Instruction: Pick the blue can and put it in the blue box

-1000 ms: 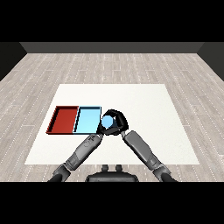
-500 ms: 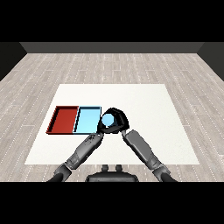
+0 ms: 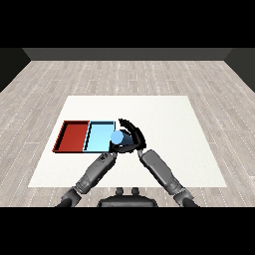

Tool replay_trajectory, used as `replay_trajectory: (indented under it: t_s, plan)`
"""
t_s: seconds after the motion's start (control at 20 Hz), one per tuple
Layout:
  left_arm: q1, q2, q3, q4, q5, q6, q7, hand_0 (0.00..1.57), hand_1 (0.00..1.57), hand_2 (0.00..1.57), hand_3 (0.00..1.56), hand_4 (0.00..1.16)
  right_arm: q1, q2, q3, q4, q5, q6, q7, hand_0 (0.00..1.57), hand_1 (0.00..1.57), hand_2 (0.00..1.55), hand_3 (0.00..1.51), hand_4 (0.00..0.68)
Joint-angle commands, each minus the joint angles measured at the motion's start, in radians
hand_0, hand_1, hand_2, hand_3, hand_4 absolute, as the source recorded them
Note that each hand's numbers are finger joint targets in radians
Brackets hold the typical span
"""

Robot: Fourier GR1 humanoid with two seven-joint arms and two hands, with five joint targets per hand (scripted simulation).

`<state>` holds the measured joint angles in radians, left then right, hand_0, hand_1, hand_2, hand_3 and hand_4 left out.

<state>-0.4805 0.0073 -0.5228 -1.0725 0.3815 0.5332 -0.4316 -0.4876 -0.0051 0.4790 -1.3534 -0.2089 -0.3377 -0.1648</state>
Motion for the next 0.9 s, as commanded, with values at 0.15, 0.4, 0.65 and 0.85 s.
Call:
replay_trajectory:
  t_s: [0.15, 0.4, 0.65, 0.85]
  plan:
    - [-0.012, -0.007, 0.022, 0.018, -0.056, 0.031, -0.043, 1.57, 1.57, 1.57, 1.47, 1.14, 0.033, 0.004, -0.062, -0.009, 0.040, -0.010, -0.039, 0.00, 0.00, 0.00, 0.00, 0.000]
    - [-0.029, -0.007, 0.062, 0.082, -0.066, 0.002, -0.083, 1.57, 1.57, 1.57, 1.48, 1.14, 0.137, -0.010, -0.103, -0.164, 0.000, 0.056, -0.030, 0.00, 0.00, 0.00, 0.00, 0.000]
    - [-0.041, 0.053, 0.137, 0.079, -0.092, -0.019, -0.024, 1.57, 1.57, 1.57, 1.47, 1.13, 0.179, -0.097, -0.182, -0.280, -0.082, 0.175, 0.020, 0.00, 0.00, 0.00, 0.00, 0.000]
    - [-0.023, 0.099, 0.164, 0.057, -0.126, 0.023, -0.034, 1.57, 1.57, 1.57, 1.47, 1.14, 0.303, -0.164, -0.253, -0.397, -0.117, 0.212, -0.058, 0.00, 0.00, 0.00, 0.00, 0.000]
